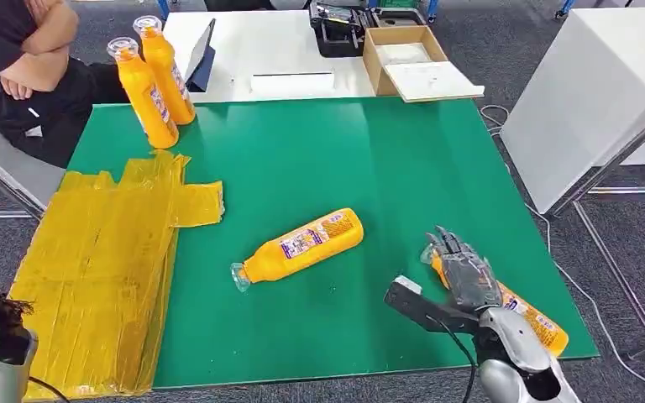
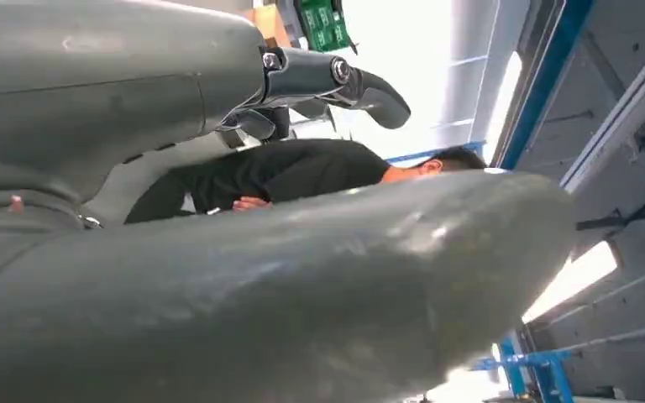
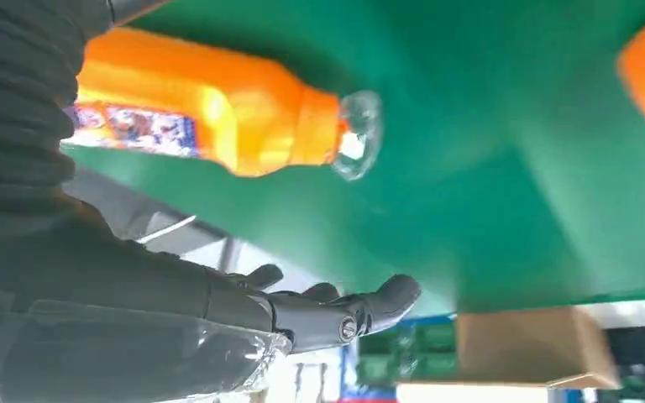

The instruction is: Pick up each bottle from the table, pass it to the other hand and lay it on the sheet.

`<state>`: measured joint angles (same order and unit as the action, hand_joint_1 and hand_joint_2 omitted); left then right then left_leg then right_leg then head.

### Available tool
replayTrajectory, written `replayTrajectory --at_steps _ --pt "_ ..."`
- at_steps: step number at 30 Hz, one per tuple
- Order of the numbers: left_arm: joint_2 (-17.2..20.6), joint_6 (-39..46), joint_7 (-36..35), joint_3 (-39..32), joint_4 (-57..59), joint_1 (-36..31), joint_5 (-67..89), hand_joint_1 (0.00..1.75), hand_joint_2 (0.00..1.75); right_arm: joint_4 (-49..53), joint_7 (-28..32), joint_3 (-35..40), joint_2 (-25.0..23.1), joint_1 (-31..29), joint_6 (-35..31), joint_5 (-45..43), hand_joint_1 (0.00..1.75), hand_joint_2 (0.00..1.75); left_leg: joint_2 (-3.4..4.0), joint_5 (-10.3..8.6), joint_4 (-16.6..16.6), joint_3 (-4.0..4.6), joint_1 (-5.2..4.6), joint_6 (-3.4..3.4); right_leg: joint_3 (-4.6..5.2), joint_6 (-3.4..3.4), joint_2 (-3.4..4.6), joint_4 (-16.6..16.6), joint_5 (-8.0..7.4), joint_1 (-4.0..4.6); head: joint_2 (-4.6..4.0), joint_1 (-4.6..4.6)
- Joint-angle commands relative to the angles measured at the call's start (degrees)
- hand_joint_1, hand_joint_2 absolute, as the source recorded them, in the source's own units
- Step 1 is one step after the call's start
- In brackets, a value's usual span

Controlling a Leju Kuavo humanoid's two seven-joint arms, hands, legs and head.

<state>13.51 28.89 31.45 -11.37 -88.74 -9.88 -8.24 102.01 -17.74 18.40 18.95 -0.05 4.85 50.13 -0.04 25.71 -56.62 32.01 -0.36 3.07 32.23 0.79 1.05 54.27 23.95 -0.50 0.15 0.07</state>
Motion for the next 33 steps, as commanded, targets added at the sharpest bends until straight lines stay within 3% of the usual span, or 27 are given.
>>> replayTrajectory --at_steps 1,17,33 --pt "-2.67 0.86 -0.39 -0.09 2.14 -0.85 0.12 0.00 0.00 0.42 -2.49 -3.58 -4.53 0.96 0.92 5.61 0.00 1.75 -0.07 -0.01 0.06 -0.08 -0.01 -0.13 -0.09 -0.04 -0.12 -0.03 0.02 -0.02 0.00 0.00" --pt "-2.89 1.42 -0.53 -0.34 0.85 -0.28 0.37 0.00 0.00 -1.17 -2.47 -6.68 -5.19 2.84 2.19 6.61 0.00 1.75 -0.06 0.00 0.05 -0.11 0.01 -0.14 -0.12 -0.05 -0.12 -0.05 0.02 0.00 0.00 0.00" --pt "-3.17 -0.20 -2.29 0.09 -0.44 0.56 1.17 0.00 0.00 3.15 -3.39 -12.86 -6.87 10.29 4.09 8.08 0.00 1.75 -0.14 0.00 0.04 -0.10 -0.01 -0.17 -0.11 -0.06 -0.20 -0.02 0.05 -0.03 0.00 0.00"
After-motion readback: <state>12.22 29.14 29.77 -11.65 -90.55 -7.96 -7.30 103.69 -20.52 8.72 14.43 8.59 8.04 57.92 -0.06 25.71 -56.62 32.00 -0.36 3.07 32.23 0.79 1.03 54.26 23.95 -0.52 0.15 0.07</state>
